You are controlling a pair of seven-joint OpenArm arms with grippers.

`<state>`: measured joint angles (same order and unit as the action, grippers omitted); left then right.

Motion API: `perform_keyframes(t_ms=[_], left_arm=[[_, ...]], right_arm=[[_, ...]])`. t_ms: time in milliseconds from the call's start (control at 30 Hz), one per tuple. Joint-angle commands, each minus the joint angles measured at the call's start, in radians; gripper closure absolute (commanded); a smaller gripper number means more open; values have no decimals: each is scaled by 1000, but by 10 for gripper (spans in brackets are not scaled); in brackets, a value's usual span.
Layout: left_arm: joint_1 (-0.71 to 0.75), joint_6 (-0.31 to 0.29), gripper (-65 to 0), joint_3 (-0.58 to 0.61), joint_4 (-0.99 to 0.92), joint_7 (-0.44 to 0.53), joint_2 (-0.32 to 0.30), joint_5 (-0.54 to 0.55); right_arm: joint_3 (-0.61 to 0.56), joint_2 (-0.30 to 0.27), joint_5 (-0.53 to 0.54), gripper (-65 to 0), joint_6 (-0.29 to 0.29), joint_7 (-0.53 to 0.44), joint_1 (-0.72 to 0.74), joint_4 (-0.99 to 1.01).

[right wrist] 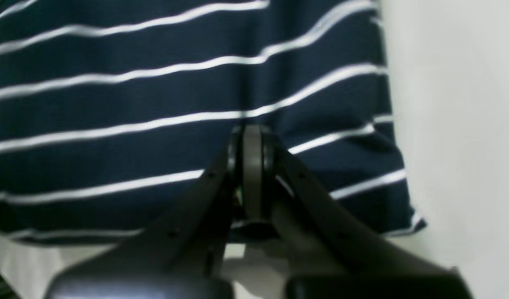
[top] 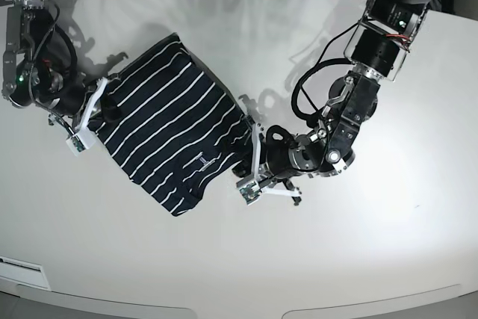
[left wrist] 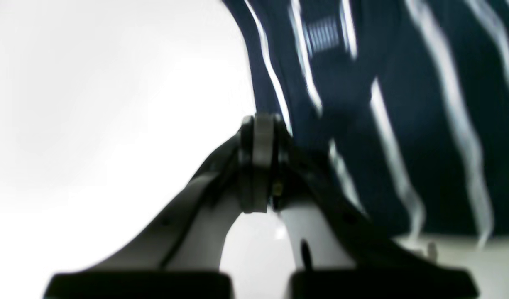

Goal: Fold the T-shirt properly
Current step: 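Fold the bundle over with the right gripper toward the left gripper, then square the folded shirt's edges with both grippers and release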

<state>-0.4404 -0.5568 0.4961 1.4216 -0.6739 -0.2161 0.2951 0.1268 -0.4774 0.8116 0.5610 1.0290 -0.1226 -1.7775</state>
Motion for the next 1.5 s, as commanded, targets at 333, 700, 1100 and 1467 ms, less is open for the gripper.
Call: perform_keyframes(t_ms=[333, 700, 1100, 1467], left_arm=[[-72, -18, 0, -103, 47, -183, 12, 262], [156, -54, 0, -444, 63, -516, -14, 851], [290, -56, 0, -400, 63, -389, 23, 518], [195, 17, 0, -166, 62, -217, 23, 299]], right_arm=[[161, 59, -68, 0, 16, -147, -40, -211], [213, 55, -85, 0, 56, -185, 48, 40], [174, 53, 58, 0, 117, -53, 81, 229], [176, 101, 118, 0, 120, -49, -164, 40]])
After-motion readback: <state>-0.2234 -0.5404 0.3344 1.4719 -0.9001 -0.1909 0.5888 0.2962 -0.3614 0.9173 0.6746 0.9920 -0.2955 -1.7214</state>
